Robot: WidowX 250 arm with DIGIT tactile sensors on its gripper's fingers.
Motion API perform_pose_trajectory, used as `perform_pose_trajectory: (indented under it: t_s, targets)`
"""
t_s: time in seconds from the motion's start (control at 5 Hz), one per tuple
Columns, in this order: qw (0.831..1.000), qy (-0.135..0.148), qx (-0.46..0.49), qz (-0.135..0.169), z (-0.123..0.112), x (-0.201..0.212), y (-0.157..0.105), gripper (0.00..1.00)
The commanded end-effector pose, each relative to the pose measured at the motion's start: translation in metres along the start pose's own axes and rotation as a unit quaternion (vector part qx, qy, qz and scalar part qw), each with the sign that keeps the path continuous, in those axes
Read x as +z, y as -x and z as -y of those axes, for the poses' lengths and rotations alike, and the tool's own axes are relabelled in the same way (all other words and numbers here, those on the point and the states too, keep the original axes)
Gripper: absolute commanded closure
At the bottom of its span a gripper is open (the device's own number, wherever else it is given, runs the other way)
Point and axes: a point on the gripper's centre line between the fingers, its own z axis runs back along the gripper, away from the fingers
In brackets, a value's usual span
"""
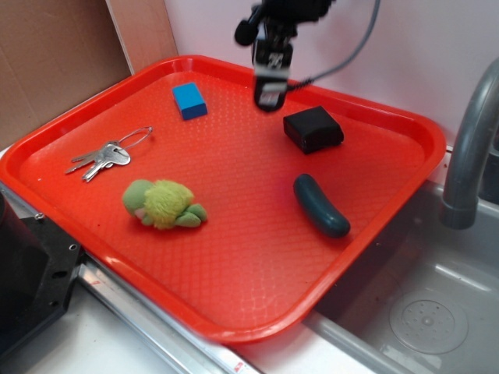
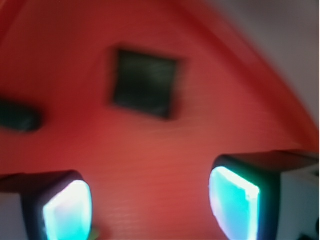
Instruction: Grab the plastic pickle.
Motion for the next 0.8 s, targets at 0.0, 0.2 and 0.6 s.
perform_pose_trajectory:
  t_s: [0.0, 0.2, 0.6]
  targets:
    - [0.985, -0.026, -0.161, 0.063, 0.0864, 0.0097, 0.0108, 0.0]
    - [0.986, -0.034, -0.146, 0.069, 0.0832, 0.0107, 0.0093, 0.0]
    - [0.986, -0.034, -0.146, 0.069, 0.0832, 0.0107, 0.0093, 0.0]
